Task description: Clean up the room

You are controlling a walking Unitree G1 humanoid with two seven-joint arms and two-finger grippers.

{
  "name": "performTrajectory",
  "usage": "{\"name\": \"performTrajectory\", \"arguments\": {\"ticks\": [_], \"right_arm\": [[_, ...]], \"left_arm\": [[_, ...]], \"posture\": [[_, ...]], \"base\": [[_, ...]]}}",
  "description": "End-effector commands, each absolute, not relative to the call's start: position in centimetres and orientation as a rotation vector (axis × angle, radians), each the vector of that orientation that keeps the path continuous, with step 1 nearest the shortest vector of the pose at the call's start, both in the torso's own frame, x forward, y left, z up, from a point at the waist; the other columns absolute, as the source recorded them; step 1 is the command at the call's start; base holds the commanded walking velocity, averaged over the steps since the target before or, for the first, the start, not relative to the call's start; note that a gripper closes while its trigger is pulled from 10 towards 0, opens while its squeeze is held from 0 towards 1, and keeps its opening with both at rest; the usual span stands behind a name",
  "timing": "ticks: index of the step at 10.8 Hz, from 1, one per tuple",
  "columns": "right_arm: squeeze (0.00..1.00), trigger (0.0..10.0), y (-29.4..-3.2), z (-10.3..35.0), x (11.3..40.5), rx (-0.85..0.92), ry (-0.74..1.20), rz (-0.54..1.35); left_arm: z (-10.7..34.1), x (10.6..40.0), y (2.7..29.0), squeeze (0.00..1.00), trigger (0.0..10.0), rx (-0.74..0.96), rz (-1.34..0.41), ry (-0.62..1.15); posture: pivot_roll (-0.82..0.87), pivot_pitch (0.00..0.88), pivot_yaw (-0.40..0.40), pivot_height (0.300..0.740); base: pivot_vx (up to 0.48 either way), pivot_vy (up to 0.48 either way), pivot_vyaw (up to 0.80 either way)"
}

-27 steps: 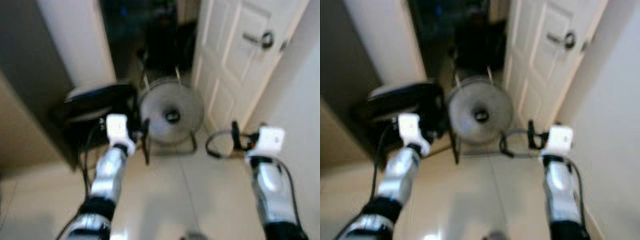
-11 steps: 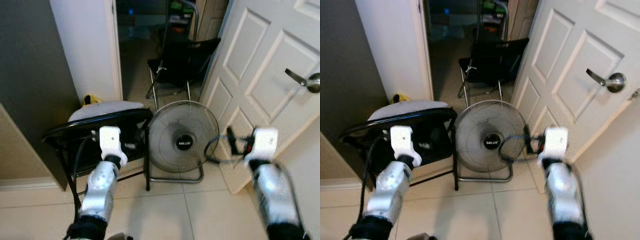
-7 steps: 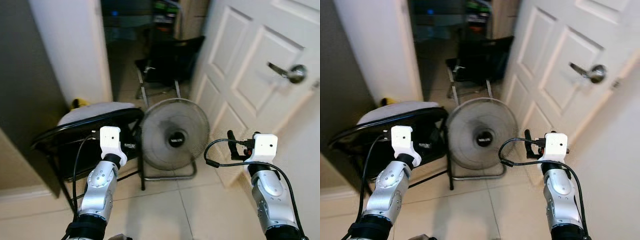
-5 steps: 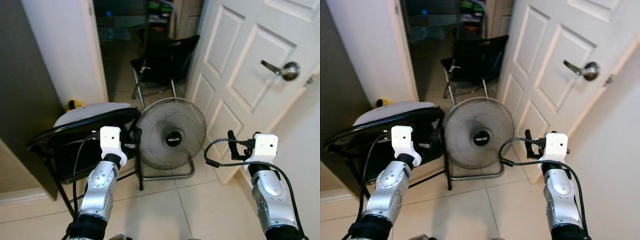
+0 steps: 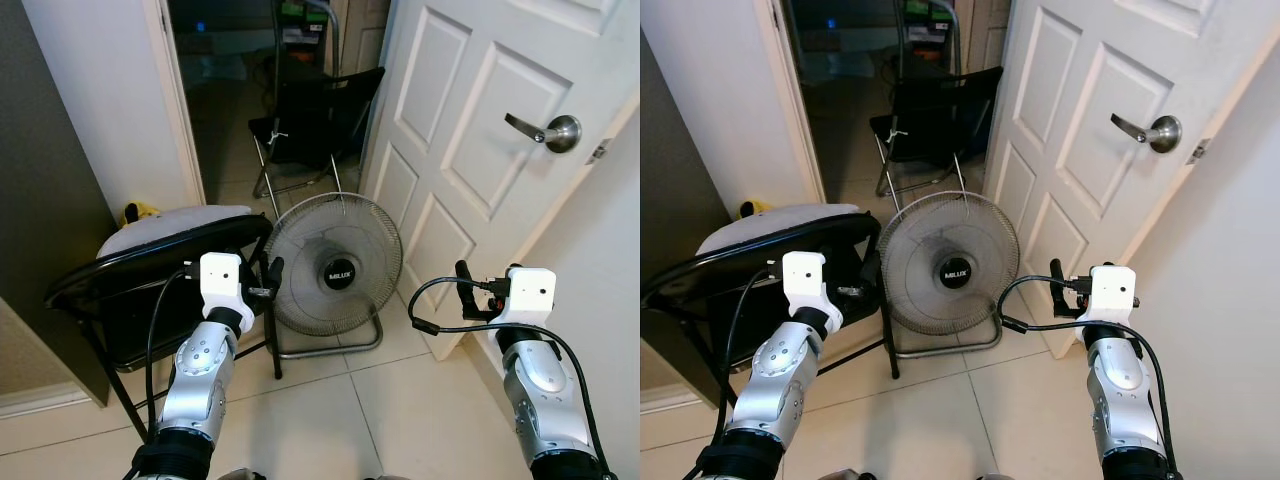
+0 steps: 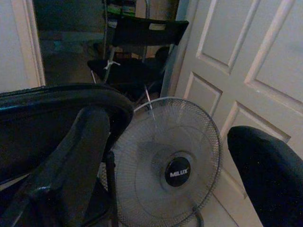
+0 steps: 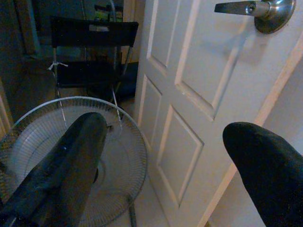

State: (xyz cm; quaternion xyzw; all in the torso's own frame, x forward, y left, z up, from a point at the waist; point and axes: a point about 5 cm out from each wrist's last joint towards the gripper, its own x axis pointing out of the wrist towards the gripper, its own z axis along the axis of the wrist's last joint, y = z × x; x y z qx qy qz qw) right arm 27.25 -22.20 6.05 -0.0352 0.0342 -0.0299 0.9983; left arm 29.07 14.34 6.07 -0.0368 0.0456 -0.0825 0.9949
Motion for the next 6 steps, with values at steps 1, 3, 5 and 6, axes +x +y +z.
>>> {"name": "performTrajectory", "arguments": {"ticks": [1,3,5,6], "right_arm": [[0.0,10.0,-22.6,6.6,27.4,-0.075,0.053,-0.072],[0.0,10.0,-22.0,6.2,27.6,-0.072,0.077,-0.049],[0.0,10.0,-19.9,6.1,30.1,-0.039,0.107,0.035],[0.0,10.0,-19.1,6.4,30.9,-0.052,0.111,0.095]], "left_arm": [[6.4,29.3,14.0,0.0,10.0,-0.062,-0.178,0.087],[5.9,28.6,14.3,0.0,10.0,-0.04,-0.169,0.111],[5.7,28.1,16.4,0.0,10.0,0.036,-0.122,0.132],[5.9,27.3,17.7,0.0,10.0,0.033,-0.057,0.124]], "posture": [[-0.1,0.0,-0.023,0.74],[0.03,0.0,-0.091,0.74],[0.12,0.0,-0.117,0.74],[0.17,0.0,-0.144,0.74]], "base": [[0.0,0.0,0.0],[0.0,0.0,0.0],[0.0,0.0,0.0],[0.0,0.0,0.0]]}}
